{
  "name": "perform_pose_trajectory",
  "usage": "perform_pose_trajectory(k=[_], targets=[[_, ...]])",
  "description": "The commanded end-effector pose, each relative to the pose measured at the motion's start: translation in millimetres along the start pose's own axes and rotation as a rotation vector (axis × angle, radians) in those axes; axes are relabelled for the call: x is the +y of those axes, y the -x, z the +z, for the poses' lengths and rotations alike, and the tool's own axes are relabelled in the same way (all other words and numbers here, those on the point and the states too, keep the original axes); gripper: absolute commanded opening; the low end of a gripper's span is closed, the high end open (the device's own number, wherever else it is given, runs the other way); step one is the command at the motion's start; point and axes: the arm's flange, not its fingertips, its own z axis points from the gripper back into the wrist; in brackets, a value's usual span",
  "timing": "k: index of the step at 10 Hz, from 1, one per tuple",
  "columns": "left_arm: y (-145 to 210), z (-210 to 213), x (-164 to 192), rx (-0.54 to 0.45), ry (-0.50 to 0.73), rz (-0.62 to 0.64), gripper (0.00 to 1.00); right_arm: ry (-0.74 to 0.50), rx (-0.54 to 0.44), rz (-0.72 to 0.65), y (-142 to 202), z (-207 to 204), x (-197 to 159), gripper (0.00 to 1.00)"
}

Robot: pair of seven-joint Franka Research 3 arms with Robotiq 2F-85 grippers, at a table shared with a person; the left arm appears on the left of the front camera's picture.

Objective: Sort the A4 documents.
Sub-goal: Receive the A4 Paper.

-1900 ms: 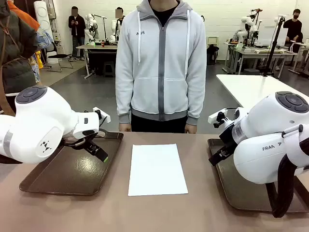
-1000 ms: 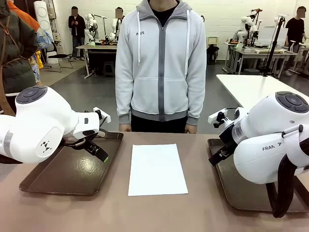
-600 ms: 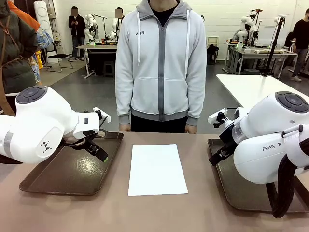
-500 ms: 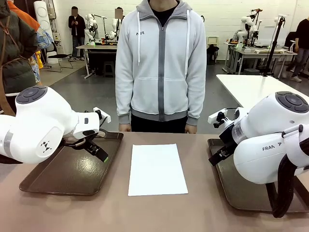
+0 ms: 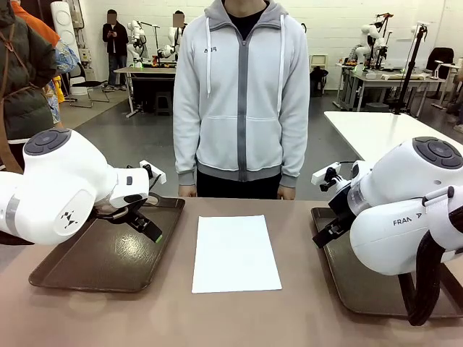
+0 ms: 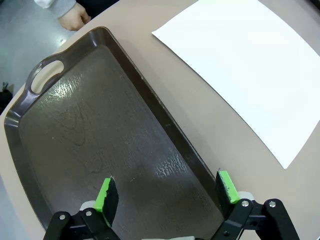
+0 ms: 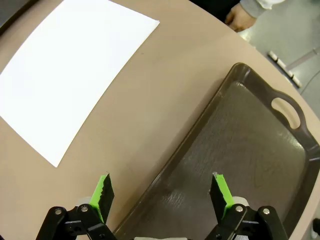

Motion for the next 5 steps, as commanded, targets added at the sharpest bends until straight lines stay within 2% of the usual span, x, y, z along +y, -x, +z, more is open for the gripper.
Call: perform_pose_trajectory(k=[1,3,5], targets=[[0.0,0.0,0.0,0.000,0.000,0.000,1.00,0.000,0.000,0.000,0.0,0.0,0.0,1.00],[10.5,25.1,18.3,-0.031,0.013,0.016,1.00,-0.052,-0.015,-0.017,-4.7,20.4,-12.4,1.00],[23.8,54.4,46.4,-0.076,0.034,0.059,1.00,-0.163,-0.073,-0.043,-2.6,54.5,-38.5,1.00]])
